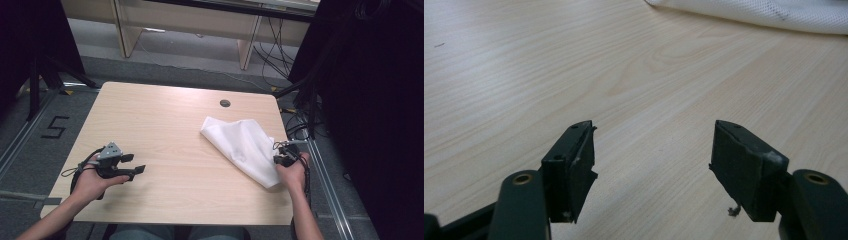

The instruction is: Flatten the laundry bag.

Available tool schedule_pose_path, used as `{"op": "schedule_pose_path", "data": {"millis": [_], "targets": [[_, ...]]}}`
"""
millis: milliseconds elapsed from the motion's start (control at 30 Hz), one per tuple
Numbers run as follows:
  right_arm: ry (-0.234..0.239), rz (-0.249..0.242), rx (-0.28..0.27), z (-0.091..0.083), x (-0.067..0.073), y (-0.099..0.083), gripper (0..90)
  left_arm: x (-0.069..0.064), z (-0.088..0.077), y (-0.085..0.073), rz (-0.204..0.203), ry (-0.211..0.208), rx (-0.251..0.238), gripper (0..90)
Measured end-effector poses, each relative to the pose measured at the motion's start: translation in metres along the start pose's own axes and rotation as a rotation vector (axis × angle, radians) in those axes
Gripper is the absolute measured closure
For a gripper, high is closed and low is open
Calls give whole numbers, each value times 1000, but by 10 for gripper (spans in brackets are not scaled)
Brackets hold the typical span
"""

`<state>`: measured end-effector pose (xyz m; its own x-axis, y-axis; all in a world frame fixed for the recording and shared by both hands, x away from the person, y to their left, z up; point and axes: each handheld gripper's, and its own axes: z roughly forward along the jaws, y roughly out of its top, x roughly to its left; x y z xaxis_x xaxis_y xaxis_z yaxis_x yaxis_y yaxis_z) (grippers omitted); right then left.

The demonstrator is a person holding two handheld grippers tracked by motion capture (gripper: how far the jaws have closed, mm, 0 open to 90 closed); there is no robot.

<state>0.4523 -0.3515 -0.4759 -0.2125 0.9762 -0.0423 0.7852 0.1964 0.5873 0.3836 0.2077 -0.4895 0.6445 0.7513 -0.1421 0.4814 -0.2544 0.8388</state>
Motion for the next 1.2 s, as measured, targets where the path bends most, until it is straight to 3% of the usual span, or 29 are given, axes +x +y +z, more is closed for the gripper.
{"op": "schedule_pose_path", "data": {"millis": [33, 167, 267, 400, 433, 500, 567, 633, 667, 700, 933, 1200], "targets": [[-7, -22, -3, -3, -1, 1, 895, 0, 0, 0, 2, -8, 6, 337], [-9, -27, -47, -12, 2, 6, 896, 0, 0, 0, 4, -6, 1, 337], [-25, -63, -106, -19, 3, 11, 896, 0, 0, 0, 1, -5, 3, 337], [-16, -66, -168, -33, 12, 19, 896, 0, 0, 0, -1, 0, -1, 338], [-11, -102, -203, -35, 13, 20, 897, 0, 0, 0, 1, -2, 1, 338], [15, -68, -247, -42, 22, 23, 896, 0, 0, 0, 2, -2, 1, 338], [36, -91, -275, -50, 29, 25, 896, -1, 0, 0, 0, 1, 0, 338], [58, -123, -308, -59, 35, 26, 896, 0, 0, 0, -1, -2, 4, 339], [73, -161, -333, -61, 37, 25, 896, 0, 0, -1, -2, 1, 2, 339], [98, -159, -341, -65, 42, 25, 896, 0, 0, -1, -5, 1, 1, 339], [220, -328, -391, -82, 70, 14, 895, -2, 1, -1, -6, 2, 8, 342], [370, -448, -307, -86, 99, -7, 892, -3, 2, -1, -11, -5, 7, 349]]}}
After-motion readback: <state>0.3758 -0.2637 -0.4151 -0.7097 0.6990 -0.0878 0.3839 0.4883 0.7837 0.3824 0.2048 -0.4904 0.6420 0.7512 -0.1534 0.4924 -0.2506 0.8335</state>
